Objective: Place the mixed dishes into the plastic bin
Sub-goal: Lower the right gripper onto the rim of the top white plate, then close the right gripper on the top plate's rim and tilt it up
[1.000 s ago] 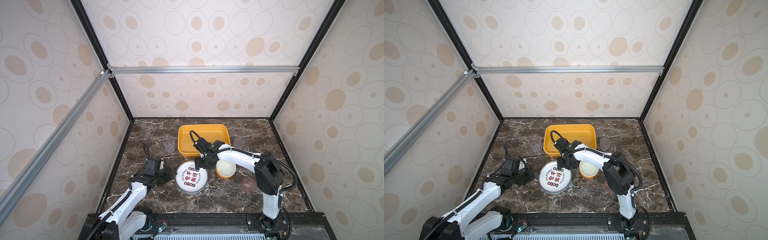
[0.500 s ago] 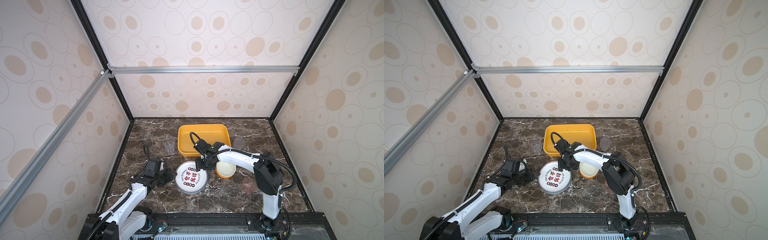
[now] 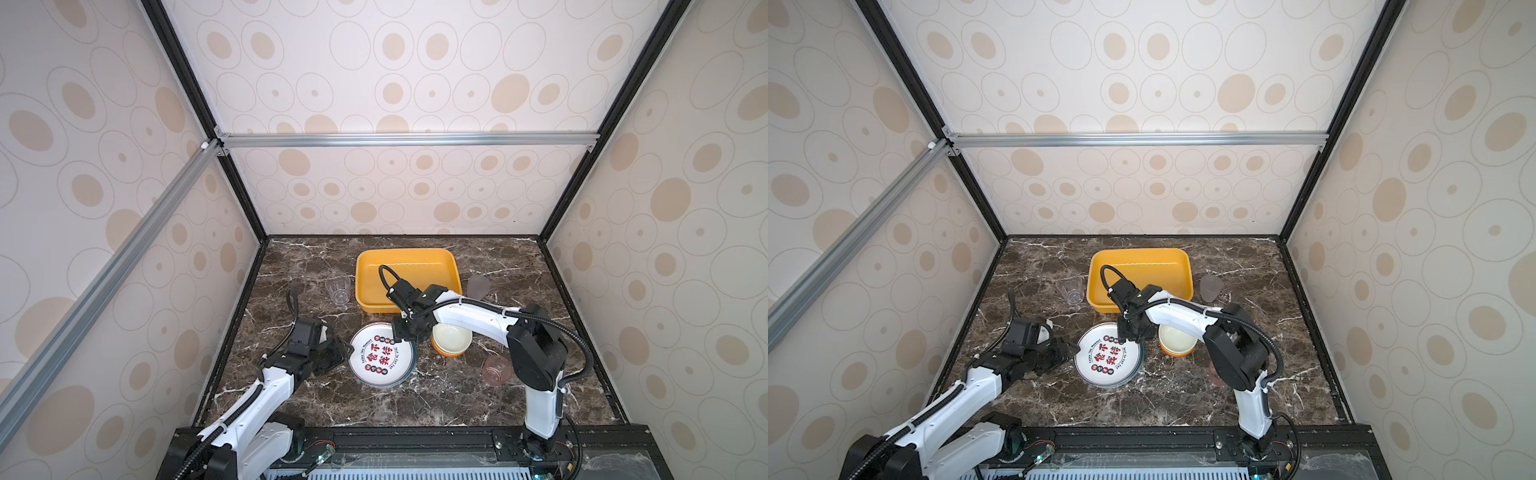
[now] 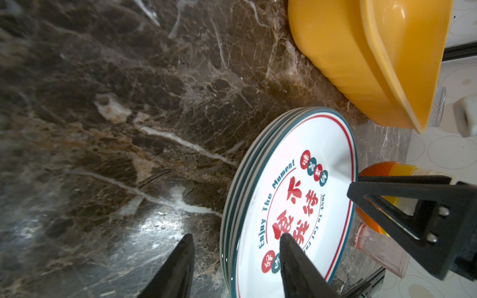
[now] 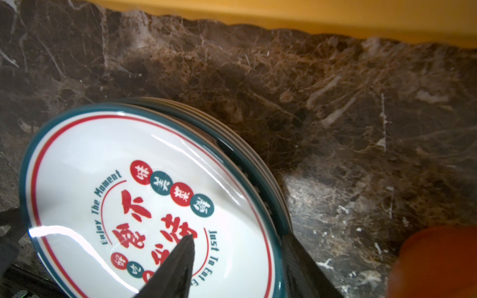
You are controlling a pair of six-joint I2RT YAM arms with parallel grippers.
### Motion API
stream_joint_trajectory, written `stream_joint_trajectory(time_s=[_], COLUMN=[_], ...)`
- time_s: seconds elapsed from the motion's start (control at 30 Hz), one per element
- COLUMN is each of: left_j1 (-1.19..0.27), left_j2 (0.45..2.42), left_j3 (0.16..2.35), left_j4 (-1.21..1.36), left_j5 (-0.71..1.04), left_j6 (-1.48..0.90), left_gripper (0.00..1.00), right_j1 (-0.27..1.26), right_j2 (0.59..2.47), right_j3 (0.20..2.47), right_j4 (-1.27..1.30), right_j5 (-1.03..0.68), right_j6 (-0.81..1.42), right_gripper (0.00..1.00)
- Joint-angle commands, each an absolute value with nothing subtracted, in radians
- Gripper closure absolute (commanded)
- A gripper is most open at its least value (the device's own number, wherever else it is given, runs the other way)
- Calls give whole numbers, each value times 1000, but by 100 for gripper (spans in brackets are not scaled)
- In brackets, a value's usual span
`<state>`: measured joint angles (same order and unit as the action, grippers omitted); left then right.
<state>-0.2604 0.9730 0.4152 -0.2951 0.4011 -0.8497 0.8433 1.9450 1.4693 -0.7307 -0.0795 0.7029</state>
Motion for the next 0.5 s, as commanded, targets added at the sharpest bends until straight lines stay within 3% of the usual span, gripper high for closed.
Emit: stream_joint_trajectory(time_s=[0.0,0.47], left_j1=[-267,-268], left_j2=[956,951], left_j3=[413,398], left_j4=[-287,-282], left_j5=[395,395], left_j6=[-865,-867], left_gripper=[47,52], right_j1=[859,860], right_j2=[1960,1979], right_j3=[1459,1452], right_j4=[-727,-700], right_j5=[-100,-142], right_j6=[717,715], right_gripper=[47,64])
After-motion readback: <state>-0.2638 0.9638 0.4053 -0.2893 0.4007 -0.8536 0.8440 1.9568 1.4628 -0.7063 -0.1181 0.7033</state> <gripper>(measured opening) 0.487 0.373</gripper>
